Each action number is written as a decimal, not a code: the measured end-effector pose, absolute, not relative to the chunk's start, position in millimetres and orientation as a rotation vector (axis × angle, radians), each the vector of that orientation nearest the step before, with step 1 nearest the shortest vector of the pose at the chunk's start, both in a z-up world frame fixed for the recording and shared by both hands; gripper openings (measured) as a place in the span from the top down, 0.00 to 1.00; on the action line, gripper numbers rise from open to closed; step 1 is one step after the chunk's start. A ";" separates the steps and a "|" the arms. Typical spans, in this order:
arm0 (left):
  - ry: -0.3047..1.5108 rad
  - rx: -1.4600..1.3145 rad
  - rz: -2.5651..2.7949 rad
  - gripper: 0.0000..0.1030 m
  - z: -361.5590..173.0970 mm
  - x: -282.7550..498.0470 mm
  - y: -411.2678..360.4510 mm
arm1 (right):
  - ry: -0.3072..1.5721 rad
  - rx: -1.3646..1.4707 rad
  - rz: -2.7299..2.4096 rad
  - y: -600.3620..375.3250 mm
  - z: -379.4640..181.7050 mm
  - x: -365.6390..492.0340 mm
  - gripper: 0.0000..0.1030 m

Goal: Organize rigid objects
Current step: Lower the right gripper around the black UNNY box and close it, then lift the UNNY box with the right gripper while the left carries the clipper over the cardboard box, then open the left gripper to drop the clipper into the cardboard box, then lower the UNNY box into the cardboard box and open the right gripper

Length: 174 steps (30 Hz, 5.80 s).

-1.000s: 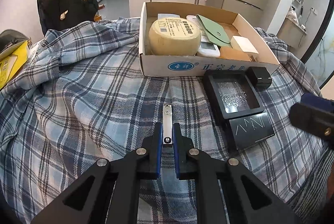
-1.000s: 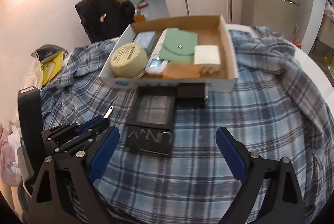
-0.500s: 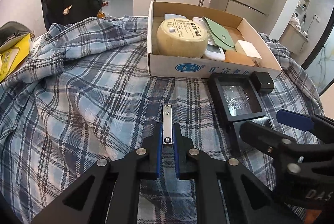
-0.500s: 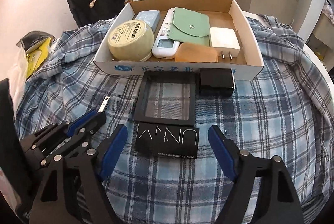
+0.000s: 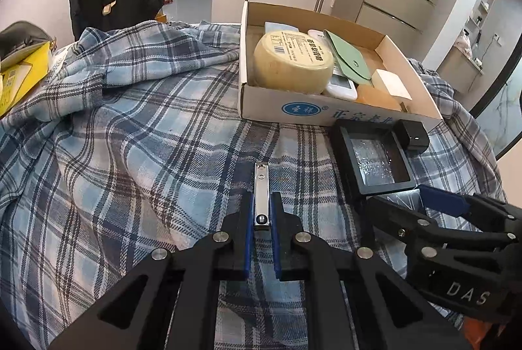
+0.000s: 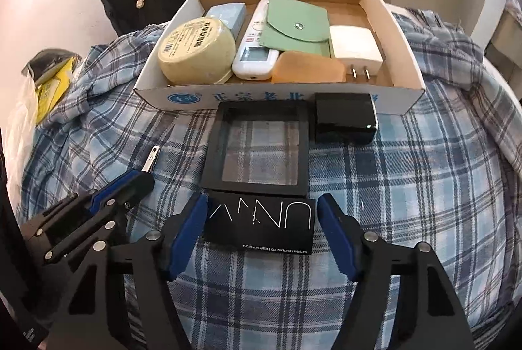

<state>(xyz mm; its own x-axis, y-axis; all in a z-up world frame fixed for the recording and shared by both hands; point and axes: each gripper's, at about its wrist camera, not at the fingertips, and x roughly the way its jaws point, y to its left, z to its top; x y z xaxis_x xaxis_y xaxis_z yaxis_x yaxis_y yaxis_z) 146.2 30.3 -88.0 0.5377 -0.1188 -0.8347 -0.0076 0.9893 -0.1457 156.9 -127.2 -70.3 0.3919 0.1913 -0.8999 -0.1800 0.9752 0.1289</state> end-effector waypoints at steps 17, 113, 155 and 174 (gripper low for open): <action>1.003 -0.138 -0.069 0.90 -88.5 146.8 30.6 | 1.156 -0.070 0.264 -122.0 -67.2 152.5 0.36; 0.902 -0.075 -0.052 0.90 -31.3 225.4 39.3 | 1.007 0.154 0.270 -182.1 -22.4 264.9 0.35; 0.687 -0.313 0.010 0.00 -43.7 221.1 91.4 | 1.073 0.046 0.288 -122.2 -52.3 324.2 0.35; 0.388 -0.232 -0.007 0.00 28.7 163.2 60.3 | 0.772 -0.011 0.269 -173.3 33.9 234.9 0.08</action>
